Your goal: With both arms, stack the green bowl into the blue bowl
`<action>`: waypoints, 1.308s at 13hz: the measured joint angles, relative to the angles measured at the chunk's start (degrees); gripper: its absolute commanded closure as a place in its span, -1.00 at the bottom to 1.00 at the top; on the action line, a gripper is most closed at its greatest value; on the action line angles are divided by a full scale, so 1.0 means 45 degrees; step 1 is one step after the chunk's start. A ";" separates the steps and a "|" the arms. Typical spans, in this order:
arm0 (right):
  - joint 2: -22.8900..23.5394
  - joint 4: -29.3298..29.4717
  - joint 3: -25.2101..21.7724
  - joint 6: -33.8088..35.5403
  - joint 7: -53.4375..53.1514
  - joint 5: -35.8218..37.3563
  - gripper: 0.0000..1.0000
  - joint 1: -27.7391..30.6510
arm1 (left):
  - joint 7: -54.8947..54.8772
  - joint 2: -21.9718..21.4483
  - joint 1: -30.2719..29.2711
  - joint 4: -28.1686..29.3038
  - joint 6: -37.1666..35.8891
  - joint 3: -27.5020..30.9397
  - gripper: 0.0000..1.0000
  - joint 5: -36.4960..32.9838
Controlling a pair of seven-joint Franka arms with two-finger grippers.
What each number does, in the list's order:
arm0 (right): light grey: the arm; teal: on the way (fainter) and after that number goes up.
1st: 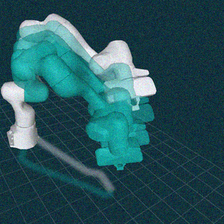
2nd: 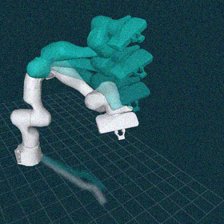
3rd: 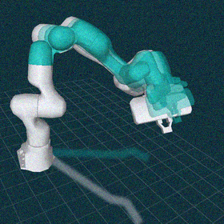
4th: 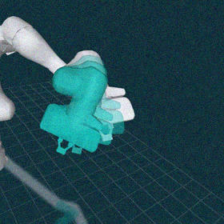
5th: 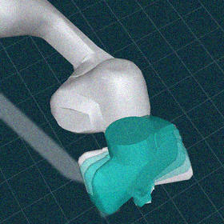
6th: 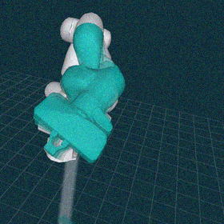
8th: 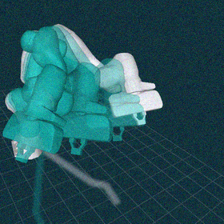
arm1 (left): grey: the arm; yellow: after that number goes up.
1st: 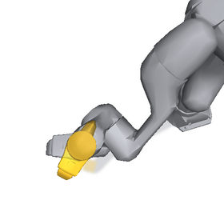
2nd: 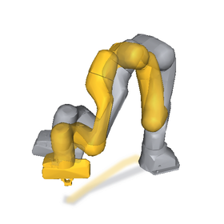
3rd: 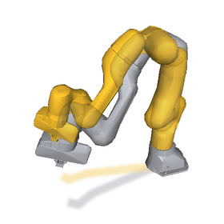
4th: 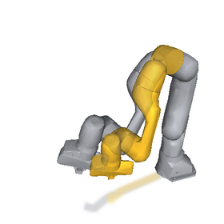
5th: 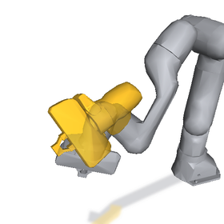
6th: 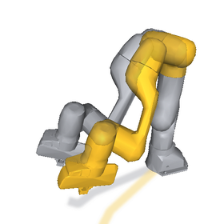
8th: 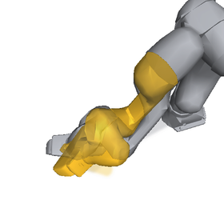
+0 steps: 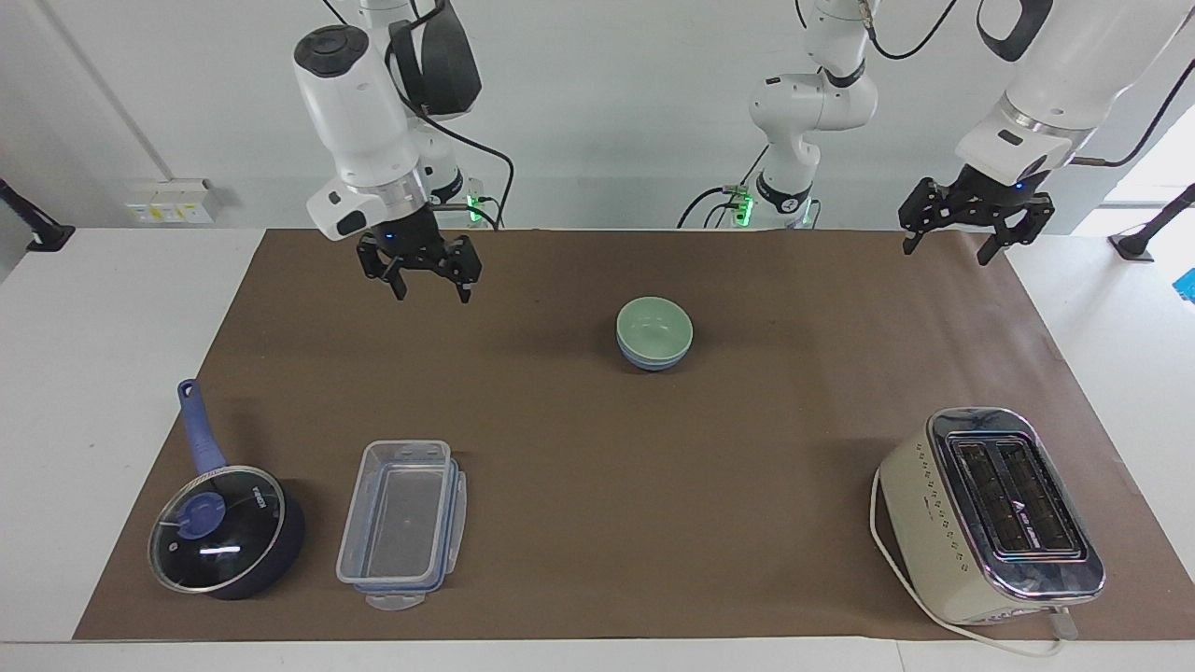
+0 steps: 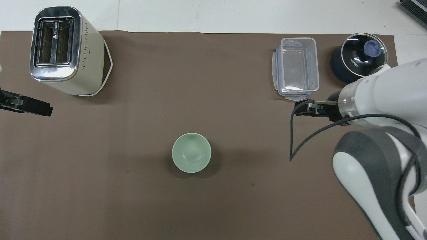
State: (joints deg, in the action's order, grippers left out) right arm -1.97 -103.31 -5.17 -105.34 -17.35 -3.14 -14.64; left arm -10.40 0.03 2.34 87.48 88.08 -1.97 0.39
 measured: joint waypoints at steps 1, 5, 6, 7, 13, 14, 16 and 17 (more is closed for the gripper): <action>-0.0064 0.0133 -0.0005 0.0319 0.0183 0.0002 -1.00 0.0337 | 0.0000 0.0000 0.0001 0.0000 0.0000 0.0000 -1.00 0.0000; -0.0427 0.0231 -0.0014 0.1264 0.0635 0.0136 -1.00 0.1444 | 0.0002 0.0000 0.0003 0.0000 0.0000 -0.0009 -1.00 0.0000; -0.0473 0.0231 -0.0015 0.1445 0.0954 0.0148 -1.00 0.1771 | 0.0016 -0.0001 -0.0001 0.0000 0.0000 -0.0004 -1.00 0.0000; -0.0486 0.0231 -0.0016 0.1476 0.1361 0.0152 -1.00 0.2139 | 0.0021 -0.0006 -0.0015 0.0000 0.0000 0.0016 -1.00 0.0000; -0.0618 0.1341 -0.0003 0.2103 0.2224 0.0732 -1.00 0.2830 | 0.0021 -0.0047 -0.0071 -0.0018 0.0007 0.0104 -1.00 0.0033; -0.0670 0.1838 0.0035 0.2557 0.2224 0.0812 -1.00 0.2829 | 0.0022 -0.0049 -0.0073 -0.0034 0.0007 0.0112 -1.00 0.0033; -0.0777 0.2659 0.0087 0.3430 0.2224 0.1084 -1.00 0.2818 | 0.0022 -0.0083 -0.0074 -0.0077 0.0004 0.0113 -1.00 0.0033; -0.0811 0.2981 0.0105 0.3920 0.2225 0.1098 -1.00 0.2816 | 0.0022 -0.0124 -0.0074 -0.0085 0.0002 0.0114 -1.00 0.0033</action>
State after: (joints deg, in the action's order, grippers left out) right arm -5.62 -89.89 -4.69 -87.70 -7.33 1.80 -1.97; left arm -10.30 -0.52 2.01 87.10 88.09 -1.46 0.54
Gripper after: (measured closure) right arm 0.000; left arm 0.000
